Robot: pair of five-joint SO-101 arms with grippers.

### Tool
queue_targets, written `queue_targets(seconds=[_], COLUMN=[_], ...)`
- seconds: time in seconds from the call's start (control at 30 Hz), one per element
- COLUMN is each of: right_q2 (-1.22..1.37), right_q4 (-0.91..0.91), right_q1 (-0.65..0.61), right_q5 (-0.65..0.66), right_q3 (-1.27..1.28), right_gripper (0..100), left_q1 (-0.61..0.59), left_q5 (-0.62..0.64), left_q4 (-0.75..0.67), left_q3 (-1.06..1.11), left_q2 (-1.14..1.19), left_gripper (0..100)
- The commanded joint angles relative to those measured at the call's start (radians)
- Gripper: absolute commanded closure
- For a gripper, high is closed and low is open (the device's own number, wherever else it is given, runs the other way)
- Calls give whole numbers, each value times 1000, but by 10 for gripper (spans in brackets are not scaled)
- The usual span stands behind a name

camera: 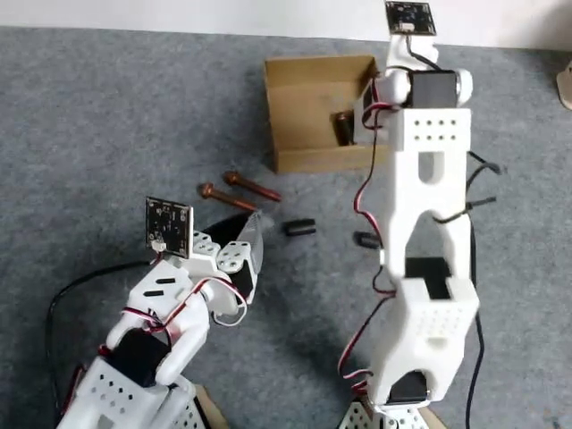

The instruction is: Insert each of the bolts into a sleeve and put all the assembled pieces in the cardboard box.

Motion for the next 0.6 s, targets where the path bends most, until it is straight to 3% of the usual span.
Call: queue_targets(seconds=[0.0,0.4,0.57], right_q2=[-153,-564,-766], right_q4=[16,-33,-131], right_q1=[5,5,5], right_q5=[5,49,91], right_q3=[79,522,794], right_gripper=[814,814,814], left_q1=[-4,-4,-13], left_q5=[-5,37,86], left_q4=[5,160,155], left_q3=[-62,-343,-360], left_q2=[8,530,576], left_gripper=[989,986,986])
